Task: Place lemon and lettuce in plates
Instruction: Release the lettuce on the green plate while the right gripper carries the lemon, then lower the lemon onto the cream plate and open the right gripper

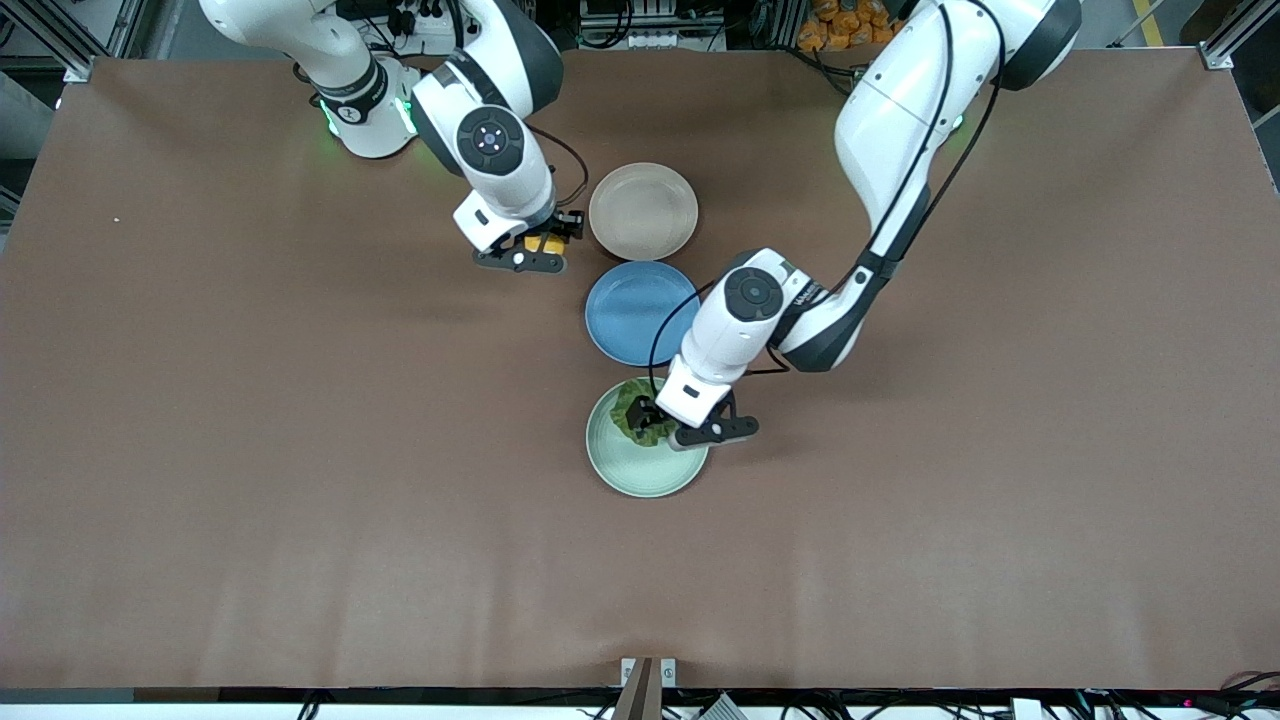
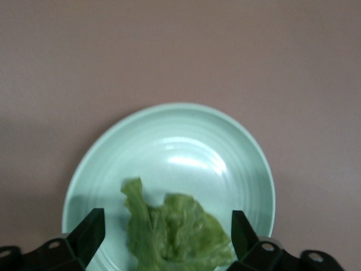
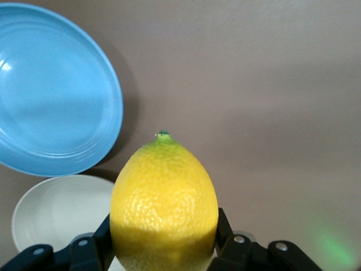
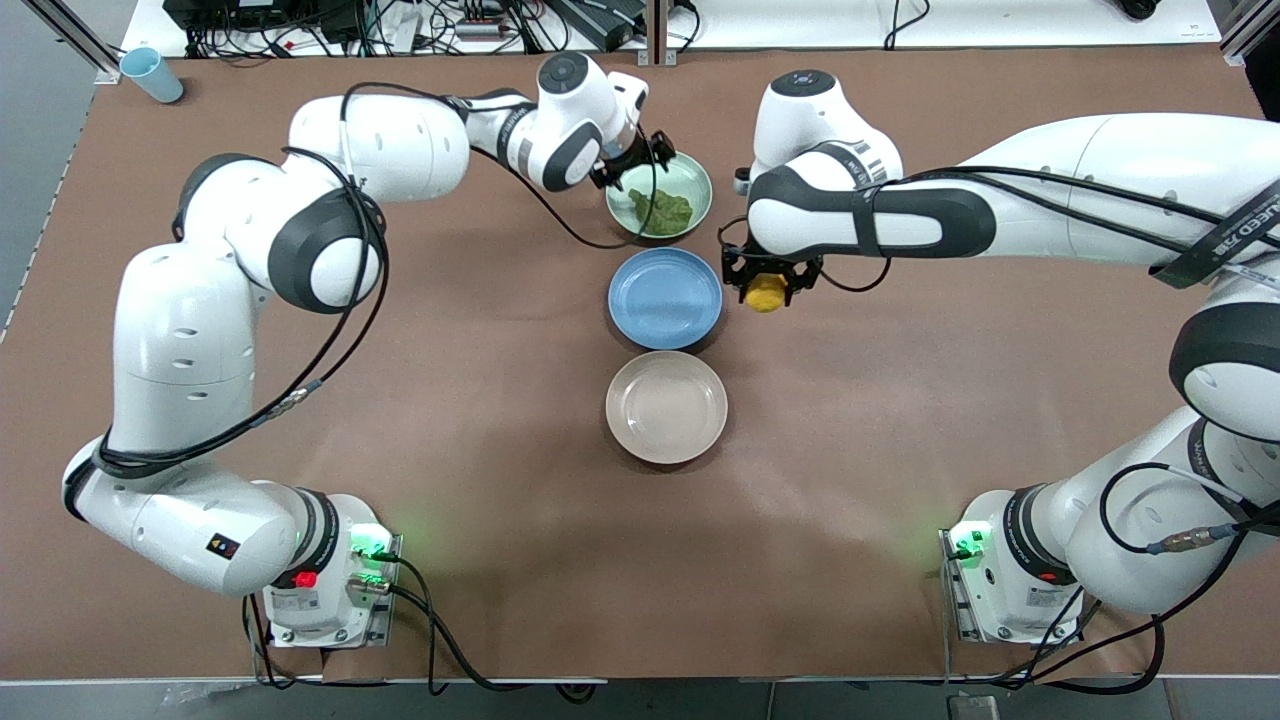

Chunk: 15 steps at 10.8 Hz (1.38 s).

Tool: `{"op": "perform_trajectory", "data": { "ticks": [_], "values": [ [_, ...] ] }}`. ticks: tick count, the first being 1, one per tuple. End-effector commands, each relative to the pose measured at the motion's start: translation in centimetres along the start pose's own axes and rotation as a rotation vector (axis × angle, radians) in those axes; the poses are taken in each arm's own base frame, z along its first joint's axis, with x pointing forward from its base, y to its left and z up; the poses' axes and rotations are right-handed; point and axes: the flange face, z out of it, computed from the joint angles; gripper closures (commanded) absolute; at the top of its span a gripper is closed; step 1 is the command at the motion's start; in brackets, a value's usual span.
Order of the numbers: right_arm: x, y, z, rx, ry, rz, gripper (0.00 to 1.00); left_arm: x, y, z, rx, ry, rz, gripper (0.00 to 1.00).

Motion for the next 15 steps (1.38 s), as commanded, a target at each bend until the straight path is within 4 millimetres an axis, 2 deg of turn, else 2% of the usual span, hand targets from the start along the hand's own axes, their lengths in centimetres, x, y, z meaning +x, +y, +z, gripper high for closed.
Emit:
{"op": "perform_trajectory", "data": {
  "ticks": [1,3,4,5,7,9,11,14,15],
  "values": [
    [-2.0,-3.1,1.9,0.028,0.015,0.092,1.0,3.0,-0.3,-4.5,0.002,0.046,-0.01,0.0],
    [-5.3,-6.3,3.9,0.037,0.041,0.116,1.0,4.9,-0.1,-9.1,0.034,0.056,-0.006,0.0],
    [-8.0,-8.2,5.3,0.037,0.053,0.124,1.0,6.0,-0.4,-11.5,0.053,0.059,-0.005,0.0],
    [-10.6,-9.7,6.0,0.041,0.063,0.133,1.0,7.2,-0.9,-14.0,0.077,0.062,0.009,0.0],
    [-13.9,-11.7,7.8,0.055,0.081,0.161,1.0,9.9,-2.9,-19.2,0.123,0.067,0.05,0.0],
    [-15.0,-12.0,8.4,0.046,0.08,0.165,1.0,11.8,-4.9,-24.2,0.175,0.064,0.056,0.0],
    [-14.6,-12.1,10.1,0.027,0.079,0.172,1.0,12.9,-6.8,-28.9,0.217,0.062,0.054,0.0],
    [-13.8,-12.2,12.8,0.023,0.088,0.179,1.0,14.3,-10.3,-33.7,0.268,0.025,0.096,0.0],
    [-13.7,-12.3,13.0,0.027,0.091,0.179,0.91,14.2,-10.7,-35.1,0.284,0.015,0.119,0.0]
  ]
}}
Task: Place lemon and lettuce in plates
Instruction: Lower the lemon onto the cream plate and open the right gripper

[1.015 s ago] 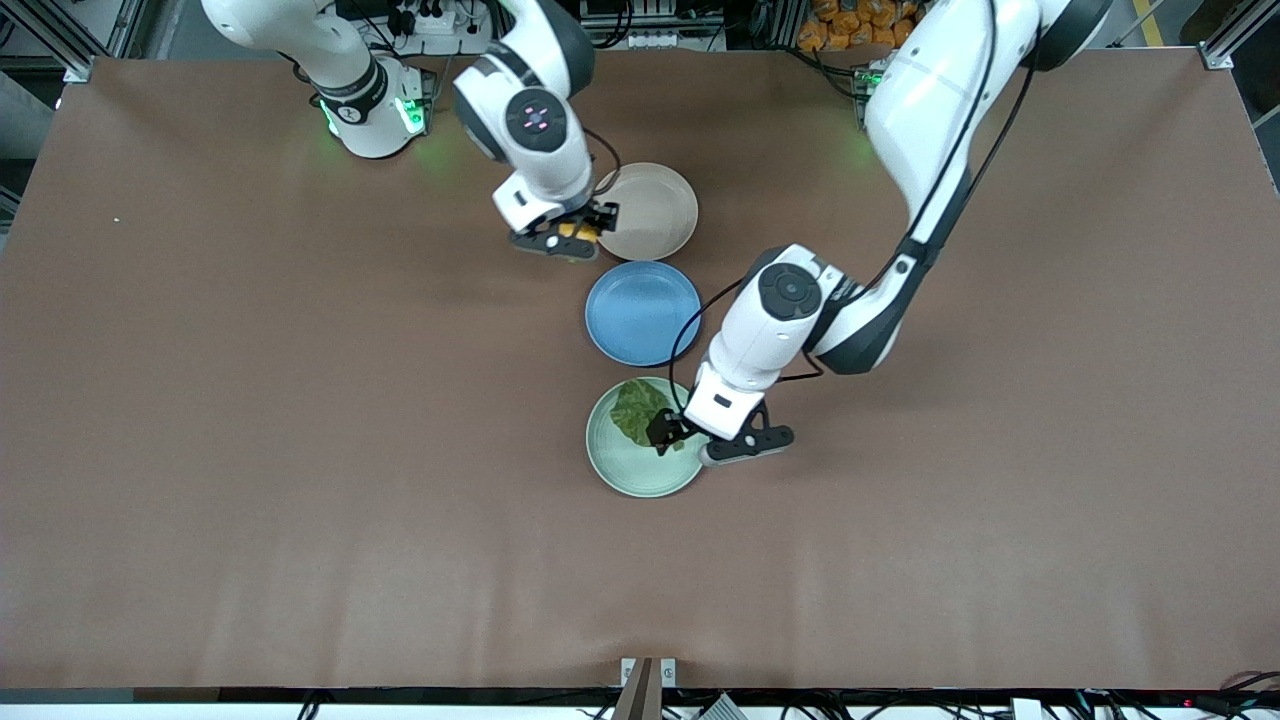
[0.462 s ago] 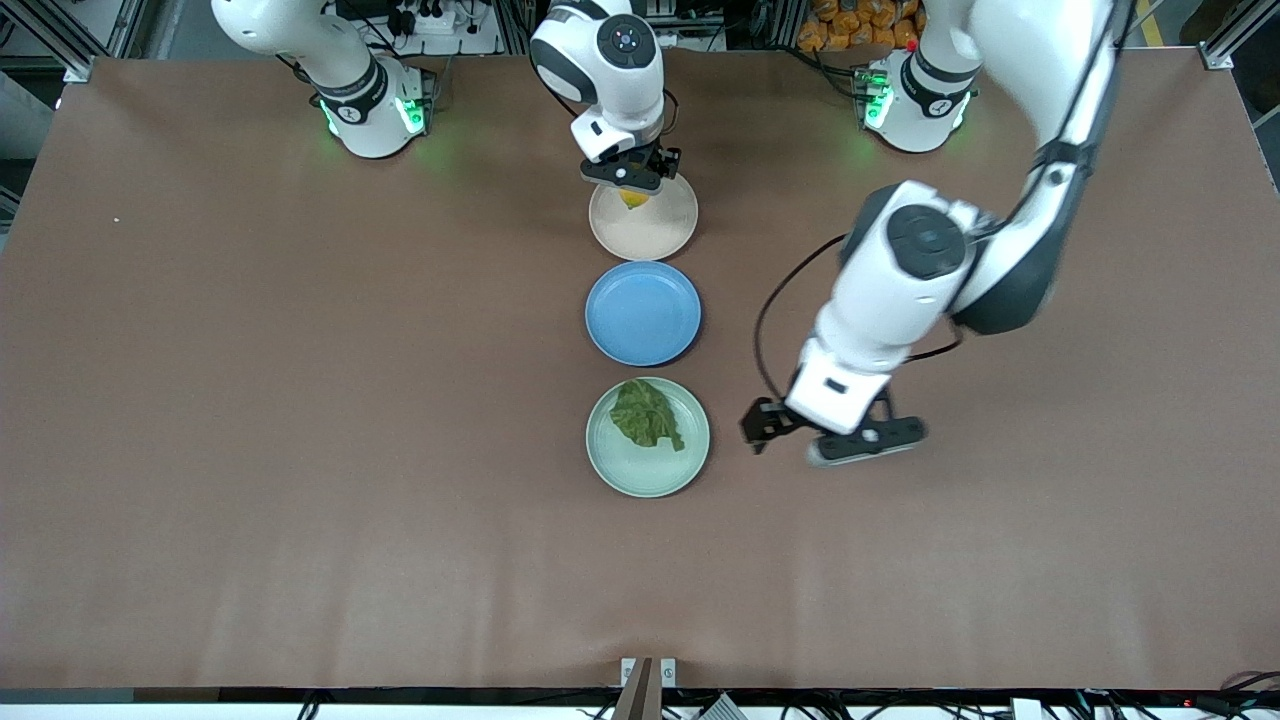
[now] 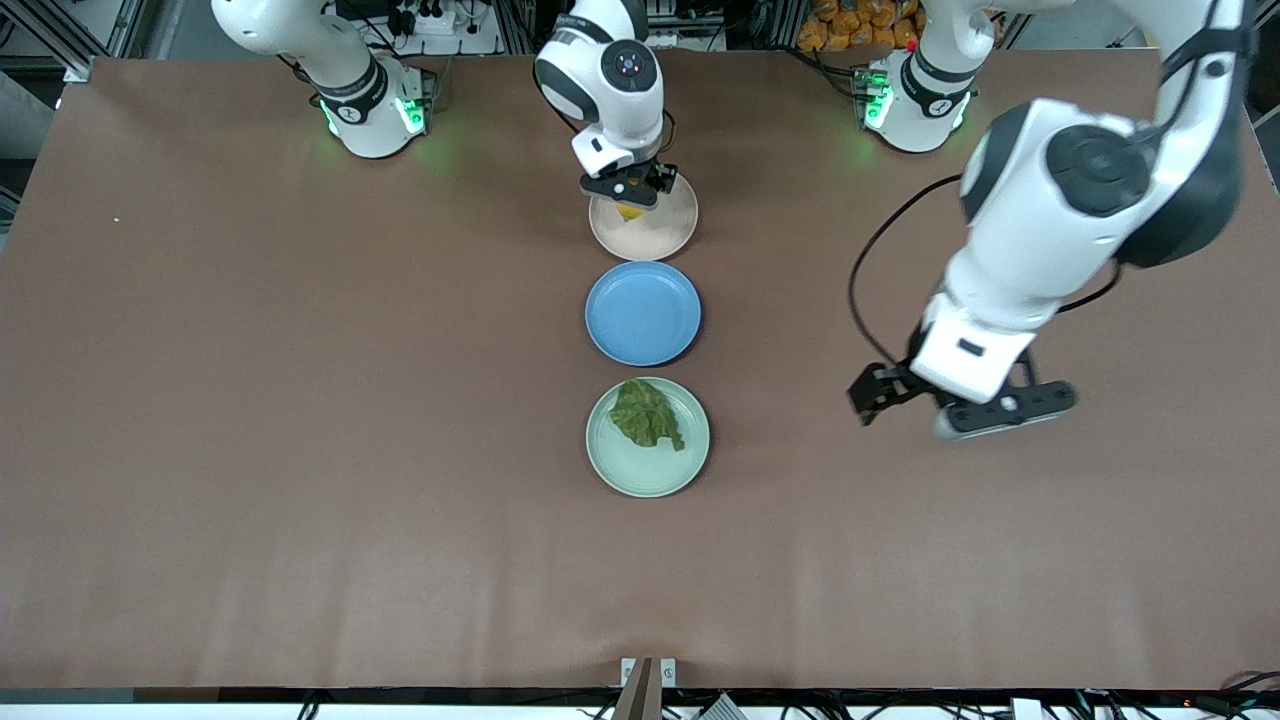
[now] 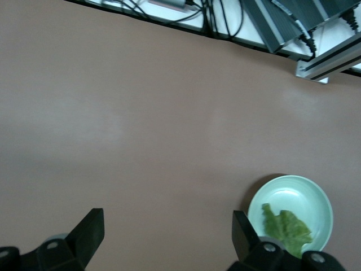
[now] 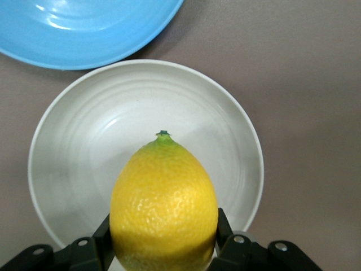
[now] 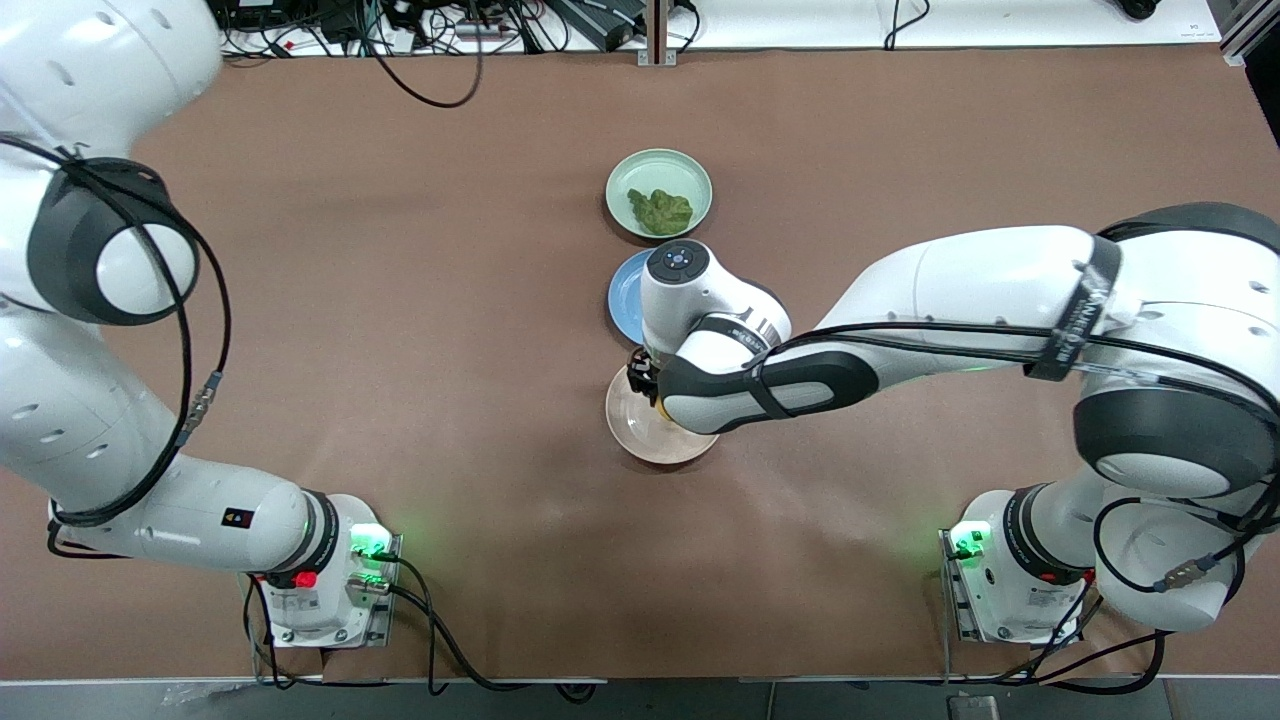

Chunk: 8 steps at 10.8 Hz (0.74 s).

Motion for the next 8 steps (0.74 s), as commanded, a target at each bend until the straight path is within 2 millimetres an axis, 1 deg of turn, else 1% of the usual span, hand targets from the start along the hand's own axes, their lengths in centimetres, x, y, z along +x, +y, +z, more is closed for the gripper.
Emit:
{"op": "perform_trajectory", "data": {
  "ticks": [1,2,3,5,6,8],
  "values": [
    [0.1,-0.7,0.6,0.017,0.001,0.022,0.55,-0.1,-3.8,-3.2,0.052,-0.027,0.06,0.0],
    [0.1,-0.7,0.7,0.016,0.001,0.021,0.22,0.3,-5.3,-4.3,0.058,-0.028,0.085,0.0],
    [0.2,-0.6,1.2,0.007,-0.001,0.023,0.0,0.6,-6.6,-5.1,0.068,-0.037,0.115,0.0],
    [0.6,-0.5,1.5,-0.005,-0.002,0.029,0.0,0.5,-8.3,-6.6,0.088,-0.056,0.129,0.0],
    [1.3,-0.4,1.2,-0.004,0.001,0.037,0.0,0.4,-9.1,-7.5,0.097,-0.059,0.125,0.0],
    [4.5,-0.1,0.0,0.014,0.03,0.059,0.0,0.5,-10.9,-8.7,0.11,-0.075,0.165,0.0]
  ]
}}
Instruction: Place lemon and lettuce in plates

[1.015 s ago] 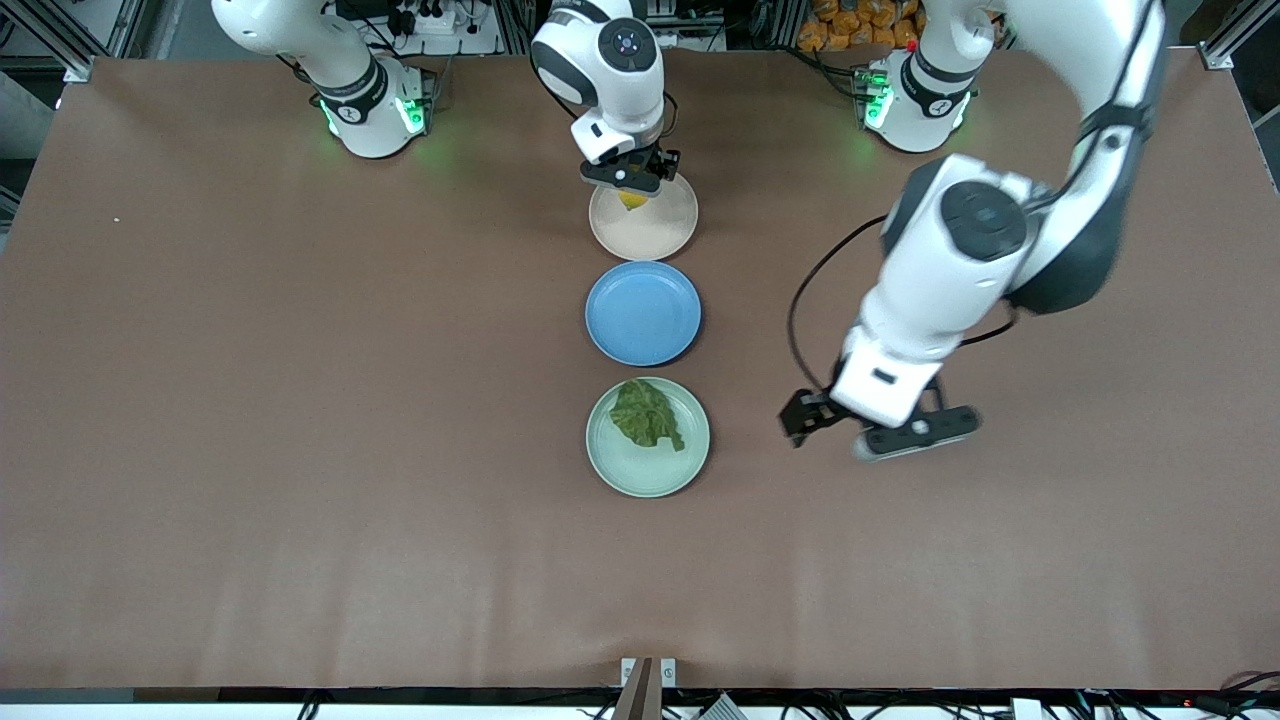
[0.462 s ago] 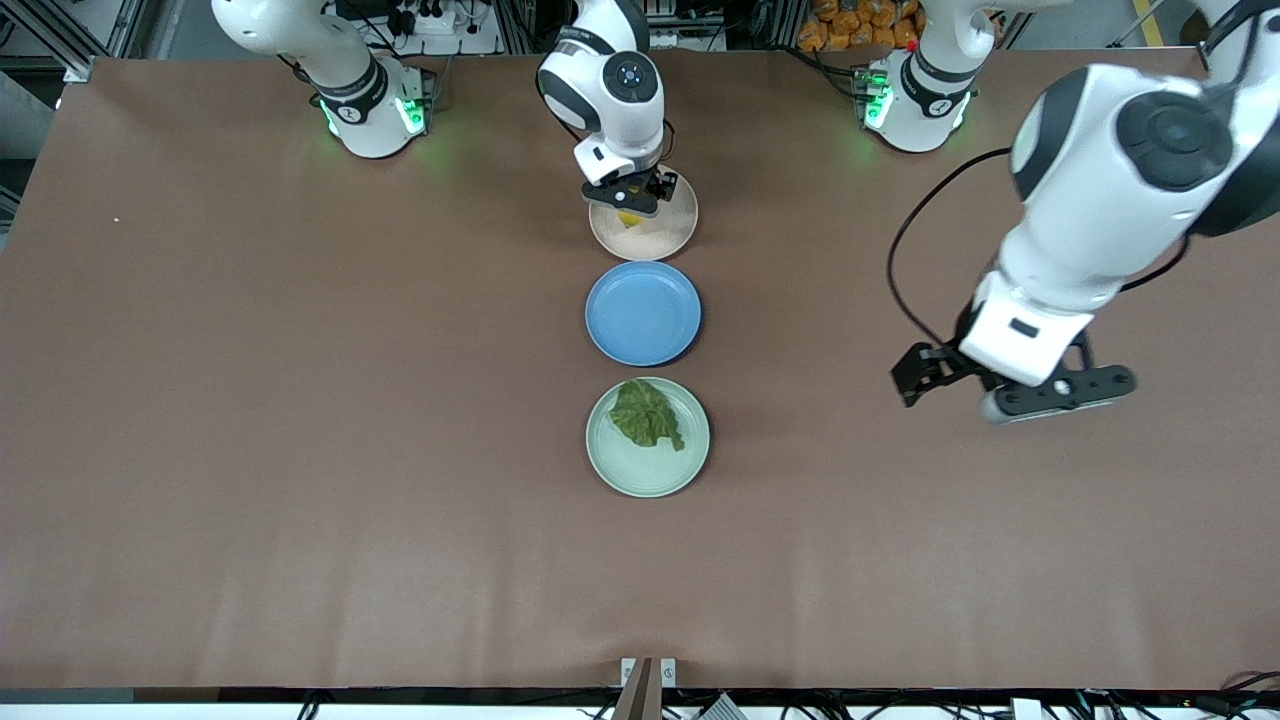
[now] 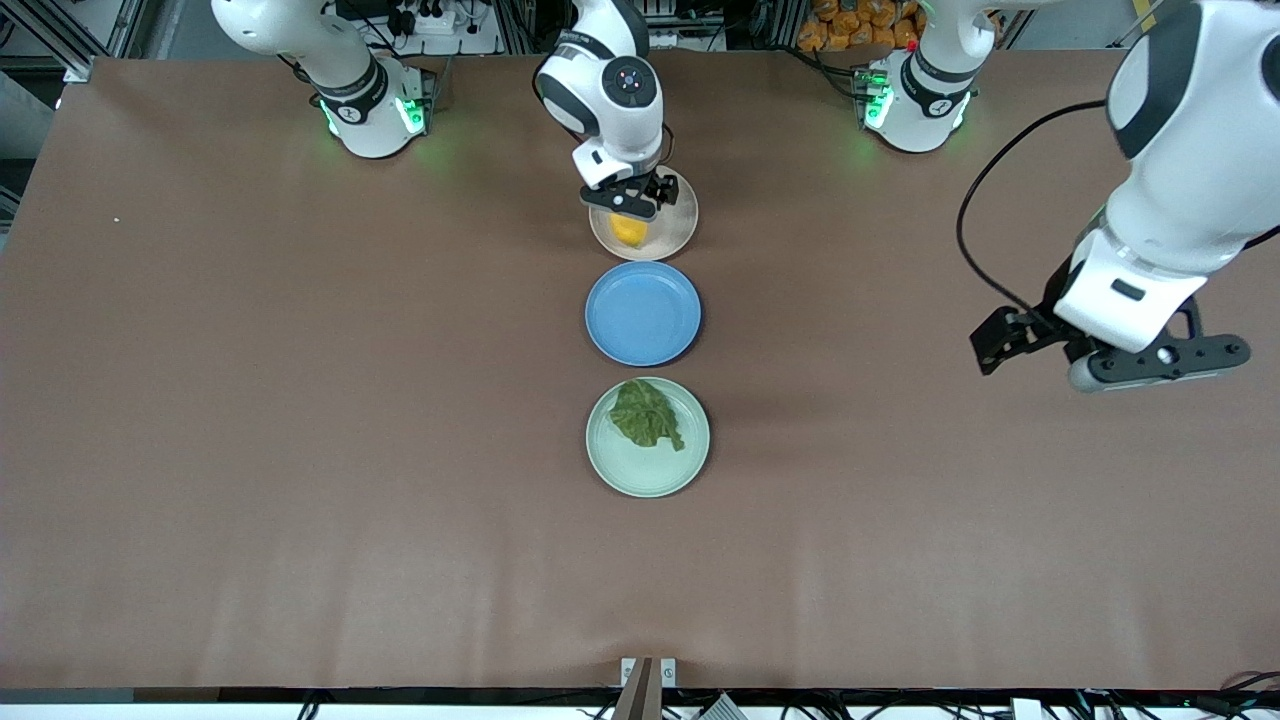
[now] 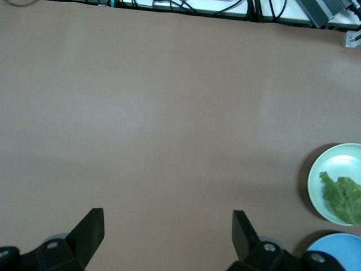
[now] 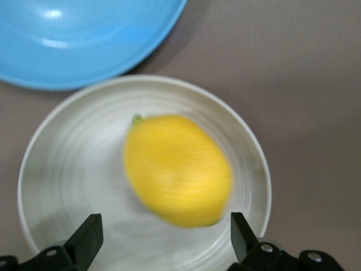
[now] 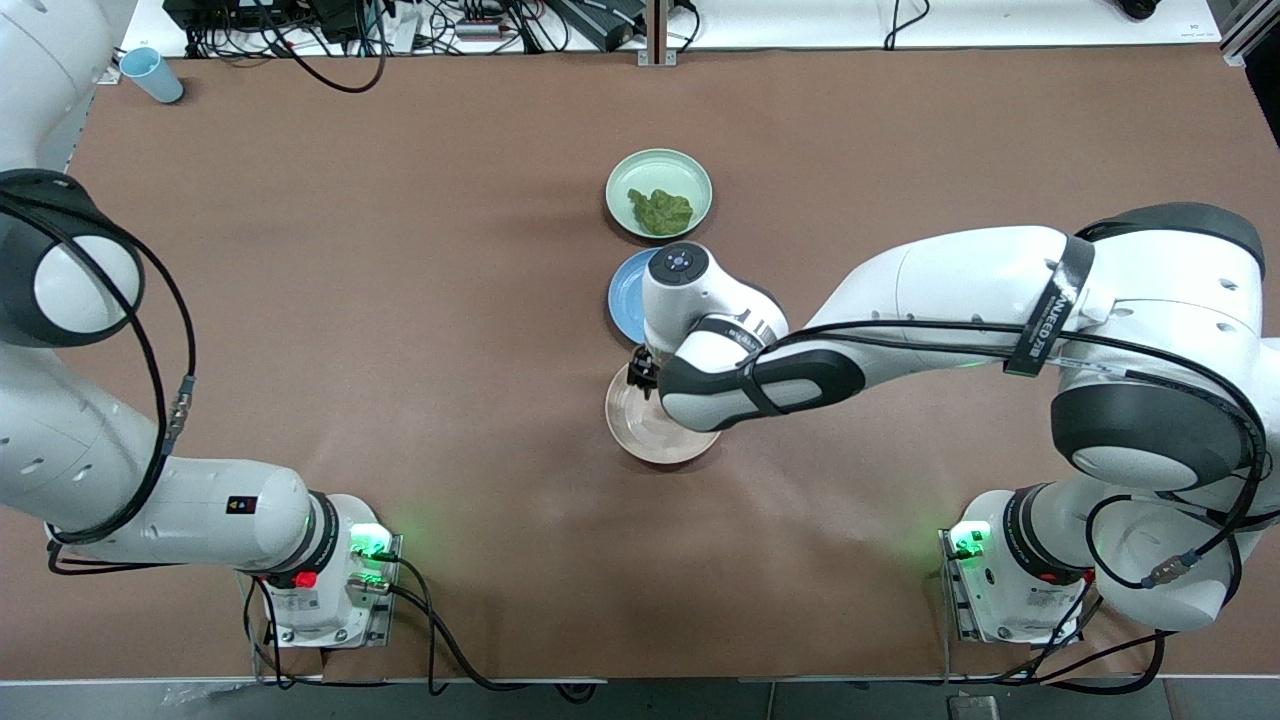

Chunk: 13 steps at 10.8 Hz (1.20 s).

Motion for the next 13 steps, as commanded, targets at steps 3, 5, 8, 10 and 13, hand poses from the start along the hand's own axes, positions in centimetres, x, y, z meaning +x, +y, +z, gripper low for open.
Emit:
{"op": "perform_trajectory", "data": {
  "ticks": [3,5,8,10,13],
  "values": [
    [11.5,2.3,-1.6,-0.012,0.132,0.08,0.0,-2.5,-3.8,-4.9,0.001,-0.027,0.043,0.0],
    [15.7,4.2,-2.9,-0.016,0.143,0.073,0.0,-3.2,-5.8,-6.1,-0.009,-0.049,0.065,0.0],
    [24.8,9.0,-3.5,-0.003,0.145,-0.021,0.0,-4.3,-7.0,-7.9,-0.005,-0.062,0.044,0.0],
    [30.7,13.4,-3.6,0.013,0.16,-0.062,0.0,-5.4,-7.3,-9.9,-0.004,-0.062,0.042,0.0],
    [36.0,19.0,-3.9,0.004,0.154,-0.14,0.0,-6.2,-7.5,-12.0,-0.02,-0.081,0.069,0.0]
  ]
}}
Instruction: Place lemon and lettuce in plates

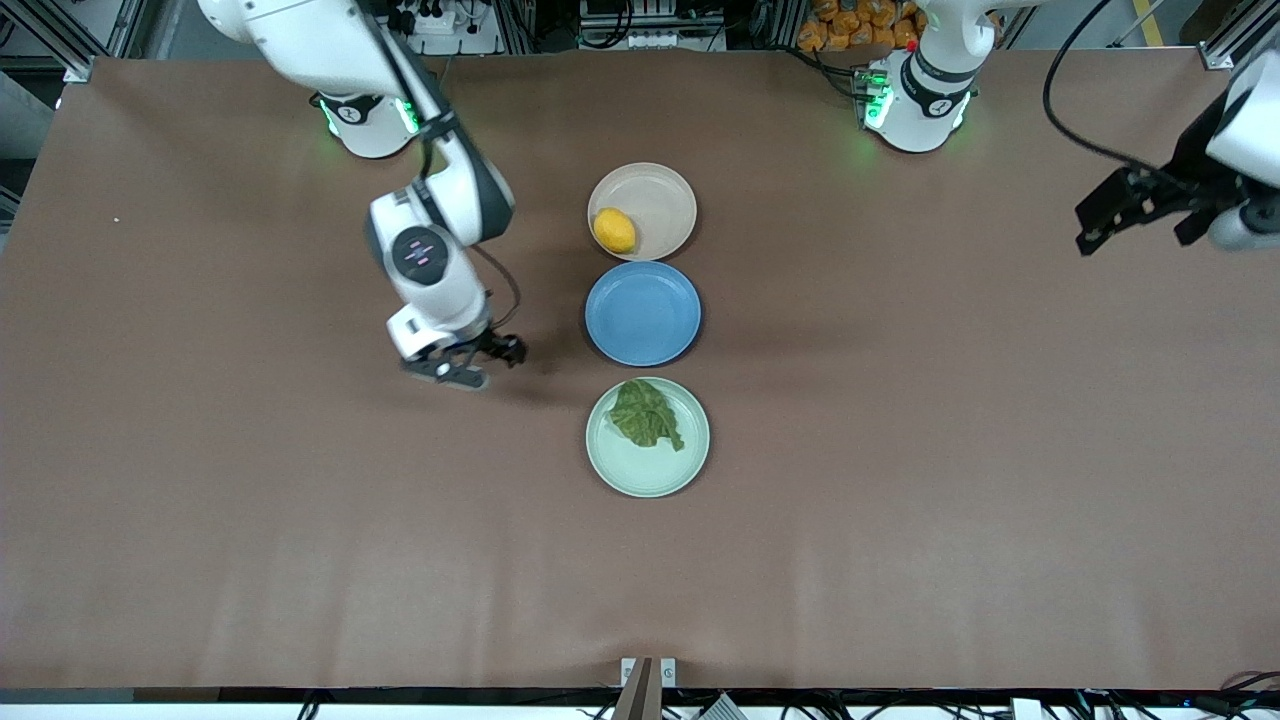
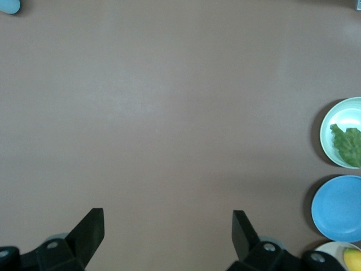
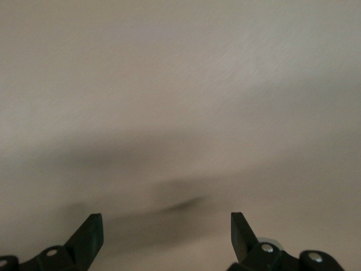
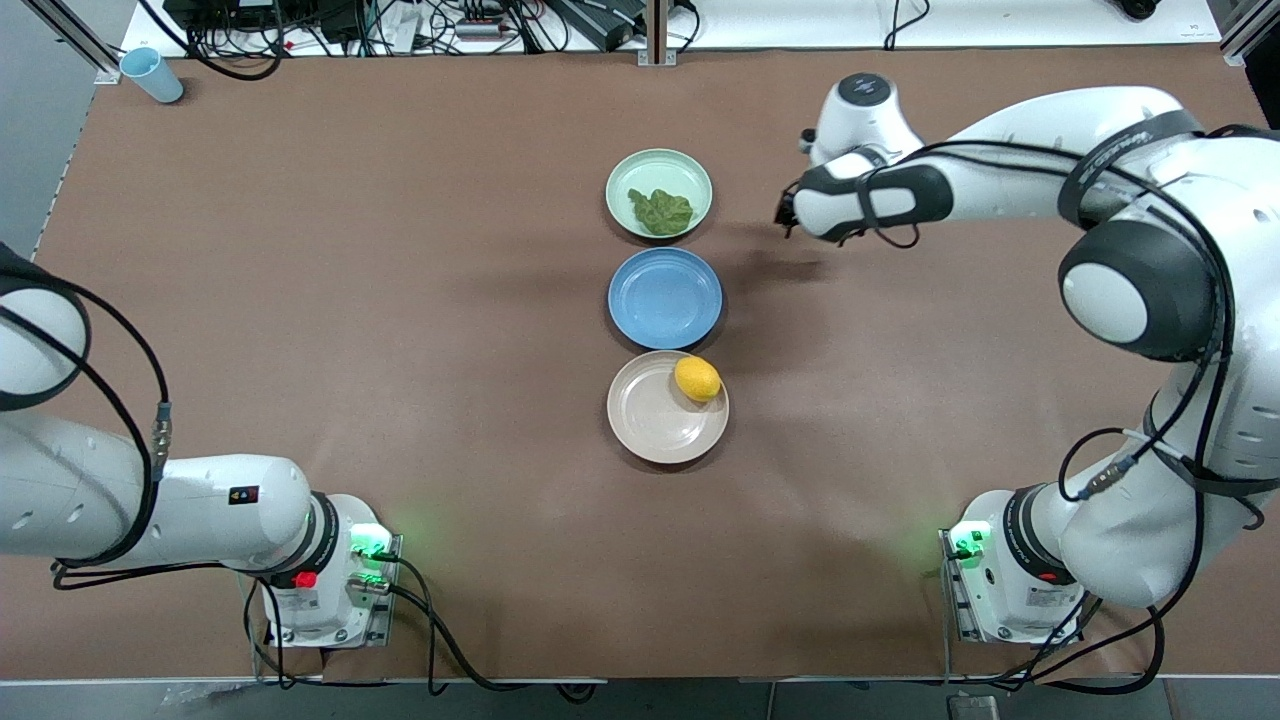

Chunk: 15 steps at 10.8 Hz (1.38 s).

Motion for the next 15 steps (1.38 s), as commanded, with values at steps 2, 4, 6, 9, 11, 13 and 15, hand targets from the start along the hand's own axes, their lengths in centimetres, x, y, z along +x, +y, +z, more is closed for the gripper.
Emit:
{"op": "perform_trajectory", "data": {
  "ticks": [2,4,6,9,11,13,15],
  "values": [
    [5.8,7.0,0.1,0.003,0.002,-0.131,0.0,-0.8,-2.0,-1.7,-0.056,-0.011,0.066,0.0],
    [8.5,12.3,0.4,0.002,-0.008,-0.145,0.0,-0.6,-3.5,-1.5,-0.058,-0.02,0.06,0.0],
    [10.7,18.2,0.8,0.003,-0.017,-0.181,0.0,-0.6,-4.3,-0.7,-0.06,-0.047,0.084,0.0],
    [10.1,21.8,-0.9,0.013,-0.089,-0.255,0.0,-1.0,-4.3,-0.2,-0.057,-0.077,0.095,0.0],
    [9.5,23.3,-1.9,0.019,-0.126,-0.267,0.0,-1.6,-3.7,-0.7,-0.053,-0.071,0.047,0.0],
    [8.1,22.5,-2.2,0.048,-0.184,-0.284,0.0,-1.6,-3.9,-0.6,-0.048,-0.072,0.031,0.0],
    [6.2,21.2,-2.7,0.084,-0.209,-0.309,0.0,-1.6,-4.1,-0.7,-0.049,-0.071,0.005,0.0]
  ]
}}
